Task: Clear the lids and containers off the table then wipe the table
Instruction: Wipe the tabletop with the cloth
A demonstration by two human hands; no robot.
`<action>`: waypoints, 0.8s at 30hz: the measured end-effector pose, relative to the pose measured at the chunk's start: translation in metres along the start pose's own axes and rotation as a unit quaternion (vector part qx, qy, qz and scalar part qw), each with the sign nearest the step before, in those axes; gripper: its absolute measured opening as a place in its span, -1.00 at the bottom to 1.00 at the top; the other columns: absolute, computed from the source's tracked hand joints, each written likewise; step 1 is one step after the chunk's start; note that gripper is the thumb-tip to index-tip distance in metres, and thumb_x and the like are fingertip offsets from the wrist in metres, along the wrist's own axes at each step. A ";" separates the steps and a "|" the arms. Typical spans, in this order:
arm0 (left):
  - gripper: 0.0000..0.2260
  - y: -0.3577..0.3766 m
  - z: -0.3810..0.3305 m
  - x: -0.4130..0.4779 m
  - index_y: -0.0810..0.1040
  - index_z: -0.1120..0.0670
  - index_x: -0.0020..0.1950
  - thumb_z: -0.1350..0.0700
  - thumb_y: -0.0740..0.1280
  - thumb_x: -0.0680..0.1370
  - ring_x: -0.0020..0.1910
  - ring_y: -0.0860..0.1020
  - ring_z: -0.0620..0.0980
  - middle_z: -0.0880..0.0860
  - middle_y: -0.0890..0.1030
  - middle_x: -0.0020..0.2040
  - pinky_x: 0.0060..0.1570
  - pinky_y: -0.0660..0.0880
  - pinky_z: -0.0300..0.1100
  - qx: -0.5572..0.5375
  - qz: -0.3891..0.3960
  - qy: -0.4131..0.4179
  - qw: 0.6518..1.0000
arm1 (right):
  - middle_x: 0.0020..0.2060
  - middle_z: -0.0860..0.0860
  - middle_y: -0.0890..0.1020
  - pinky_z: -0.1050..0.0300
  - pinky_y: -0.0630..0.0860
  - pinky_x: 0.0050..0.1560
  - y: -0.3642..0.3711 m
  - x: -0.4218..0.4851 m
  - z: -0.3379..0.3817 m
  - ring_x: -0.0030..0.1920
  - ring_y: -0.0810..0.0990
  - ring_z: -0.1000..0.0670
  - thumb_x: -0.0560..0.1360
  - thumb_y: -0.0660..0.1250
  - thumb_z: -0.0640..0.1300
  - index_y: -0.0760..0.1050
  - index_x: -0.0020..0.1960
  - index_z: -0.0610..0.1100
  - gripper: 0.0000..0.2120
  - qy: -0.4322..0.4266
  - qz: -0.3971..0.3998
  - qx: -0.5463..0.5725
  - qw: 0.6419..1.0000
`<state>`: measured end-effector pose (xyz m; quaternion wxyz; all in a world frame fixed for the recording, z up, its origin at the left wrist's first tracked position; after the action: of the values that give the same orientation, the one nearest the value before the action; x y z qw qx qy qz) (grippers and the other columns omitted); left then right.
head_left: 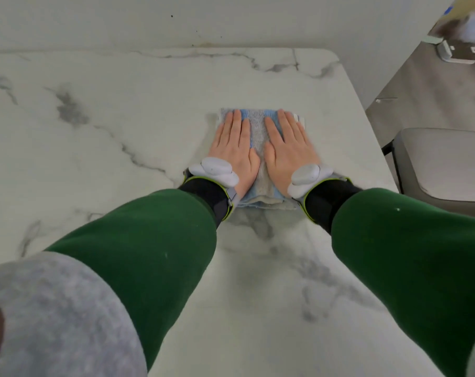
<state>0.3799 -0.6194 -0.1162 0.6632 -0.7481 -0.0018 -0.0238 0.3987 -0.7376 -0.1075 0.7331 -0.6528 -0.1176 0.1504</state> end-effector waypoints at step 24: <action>-0.47 -0.011 -0.047 -0.200 -0.08 0.24 0.56 0.11 -0.02 0.63 0.57 -0.13 0.10 0.18 -0.12 0.57 0.55 -0.18 -0.10 -0.003 0.024 -0.036 0.999 | 0.54 -0.15 -0.08 0.02 -0.17 0.54 0.003 -0.191 0.039 0.55 -0.15 -0.09 0.63 -0.13 -0.06 -0.10 0.55 -0.16 -0.49 -0.029 0.034 0.005 0.999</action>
<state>0.1783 -0.6584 -0.1075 0.6611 -0.7500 -0.0074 0.0195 0.2070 -0.7733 -0.1012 0.7270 -0.6480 -0.1157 0.1952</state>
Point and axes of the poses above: each hand's wrist, its own x-axis towards the middle knuckle, its own y-axis out of the palm, z = x × y, the point moved 3 cm from there along x, towards the middle knuckle
